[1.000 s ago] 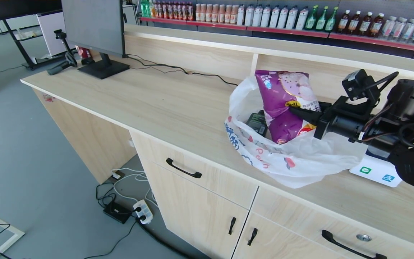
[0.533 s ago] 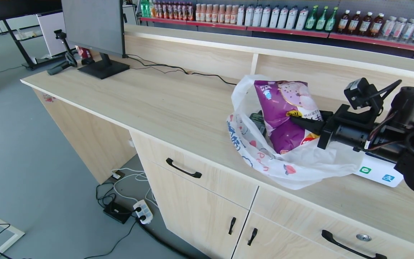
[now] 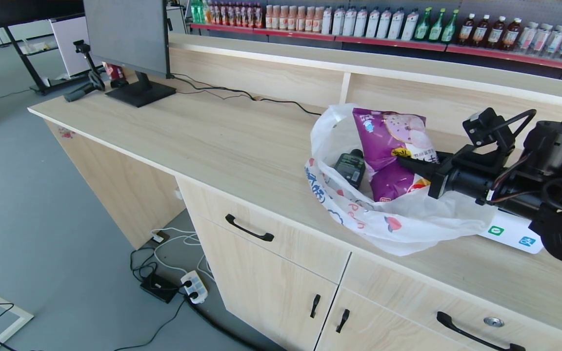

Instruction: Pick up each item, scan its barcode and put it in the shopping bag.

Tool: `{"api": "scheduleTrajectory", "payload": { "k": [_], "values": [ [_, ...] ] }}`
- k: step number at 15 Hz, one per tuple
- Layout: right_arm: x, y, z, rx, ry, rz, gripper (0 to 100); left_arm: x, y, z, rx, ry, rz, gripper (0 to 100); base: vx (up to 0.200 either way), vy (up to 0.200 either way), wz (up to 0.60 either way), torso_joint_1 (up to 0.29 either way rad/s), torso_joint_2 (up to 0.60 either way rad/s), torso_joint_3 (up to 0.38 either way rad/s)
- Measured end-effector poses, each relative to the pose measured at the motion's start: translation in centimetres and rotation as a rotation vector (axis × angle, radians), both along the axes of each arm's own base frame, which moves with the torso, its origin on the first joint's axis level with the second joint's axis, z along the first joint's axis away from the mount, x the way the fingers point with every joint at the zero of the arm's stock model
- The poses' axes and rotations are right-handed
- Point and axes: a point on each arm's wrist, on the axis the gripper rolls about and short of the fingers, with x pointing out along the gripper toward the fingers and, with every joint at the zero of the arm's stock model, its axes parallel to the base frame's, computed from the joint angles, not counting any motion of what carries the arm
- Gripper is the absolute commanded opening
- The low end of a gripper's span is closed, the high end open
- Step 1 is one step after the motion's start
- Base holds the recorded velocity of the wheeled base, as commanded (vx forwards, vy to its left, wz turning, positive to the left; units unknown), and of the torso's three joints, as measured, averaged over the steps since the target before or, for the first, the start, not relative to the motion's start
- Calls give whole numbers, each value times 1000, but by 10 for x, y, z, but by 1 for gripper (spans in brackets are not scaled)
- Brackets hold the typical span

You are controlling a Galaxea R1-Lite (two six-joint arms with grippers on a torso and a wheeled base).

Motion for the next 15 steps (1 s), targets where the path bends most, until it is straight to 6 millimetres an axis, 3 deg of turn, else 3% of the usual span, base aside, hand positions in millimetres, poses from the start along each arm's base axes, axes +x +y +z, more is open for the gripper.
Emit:
{"api": "scheduleTrajectory", "payload": {
  "k": [6, 7, 15],
  "values": [
    [-1, 1, -5, -5, 13, 2, 0, 0, 0, 0, 0, 0, 0, 100, 0, 0, 0, 0, 0, 0],
    [-2, 0, -7, -7, 21, 2, 100, 0, 0, 0, 0, 0, -1, 100, 0, 0, 0, 0, 0, 0],
    [1, 0, -10, -3, 25, -1, 100, 0, 0, 0, 0, 0, 0, 100, 0, 0, 0, 0, 0, 0]
  ]
}}
